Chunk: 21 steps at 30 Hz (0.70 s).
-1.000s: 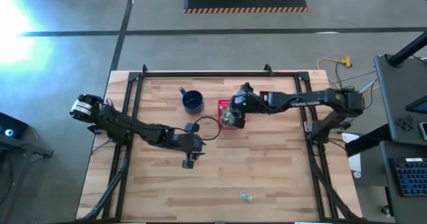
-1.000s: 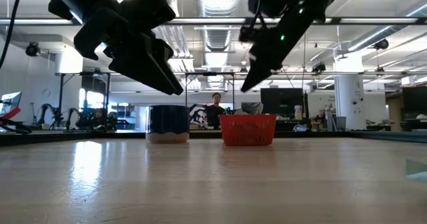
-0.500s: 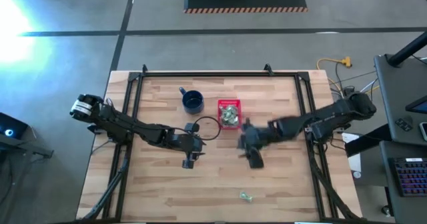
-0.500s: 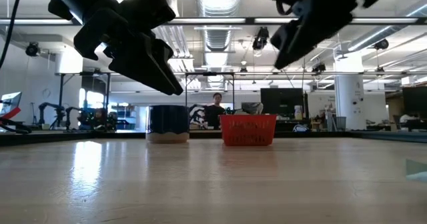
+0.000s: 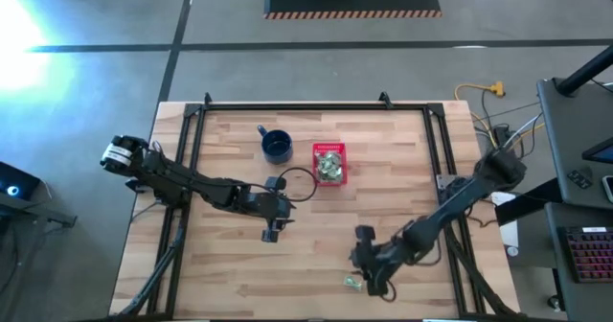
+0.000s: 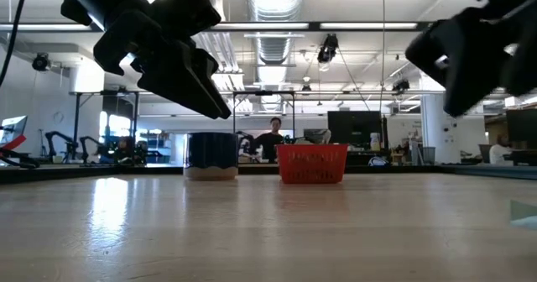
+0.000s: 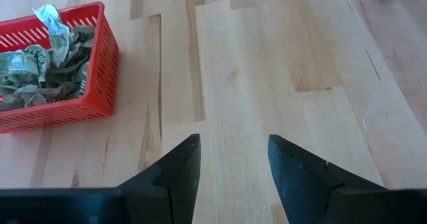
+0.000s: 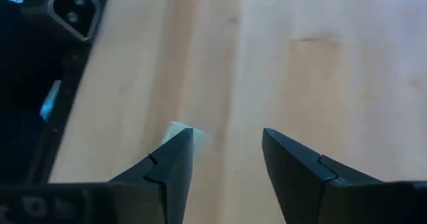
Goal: Pick and place items into bin
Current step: Put the green stevia packet into the red bin
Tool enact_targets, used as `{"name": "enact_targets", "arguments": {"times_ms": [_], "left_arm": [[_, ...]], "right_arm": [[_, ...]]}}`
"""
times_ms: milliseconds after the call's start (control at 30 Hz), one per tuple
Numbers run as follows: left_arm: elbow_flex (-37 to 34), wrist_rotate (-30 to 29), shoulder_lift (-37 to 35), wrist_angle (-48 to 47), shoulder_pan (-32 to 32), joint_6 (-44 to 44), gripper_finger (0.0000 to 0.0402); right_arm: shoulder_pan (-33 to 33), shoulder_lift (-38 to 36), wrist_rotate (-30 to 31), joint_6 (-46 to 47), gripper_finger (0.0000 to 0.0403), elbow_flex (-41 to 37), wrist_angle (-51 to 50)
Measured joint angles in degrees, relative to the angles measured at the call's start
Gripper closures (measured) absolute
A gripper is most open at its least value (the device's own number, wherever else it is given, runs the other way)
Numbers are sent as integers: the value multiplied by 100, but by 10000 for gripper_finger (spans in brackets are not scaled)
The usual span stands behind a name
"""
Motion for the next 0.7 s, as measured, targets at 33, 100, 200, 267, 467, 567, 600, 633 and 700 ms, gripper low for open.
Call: {"name": "enact_targets", "arguments": {"times_ms": [33,100,200,267,467,567,600,633,700], "left_arm": [[0,0,0,1,2,-1,242],[0,0,0,8,0,-1,242],[0,0,0,10,0,-31,242],[0,1,0,11,1,-36,242],[0,0,0,75,2,-43,242],[0,0,0,126,2,-44,242],[0,0,0,124,0,-44,242],[0,1,0,119,1,-44,242],[0,0,0,108,0,-44,242]], "right_arm": [[81,132,16,36,233,0,153],[220,375,17,85,235,2,460],[356,719,18,216,239,74,600],[408,859,17,339,242,111,586],[448,1077,23,508,252,175,631],[466,1153,24,626,256,176,632],[474,1180,24,659,258,177,638],[487,1201,23,680,259,170,625],[506,1257,27,685,261,164,629]]}}
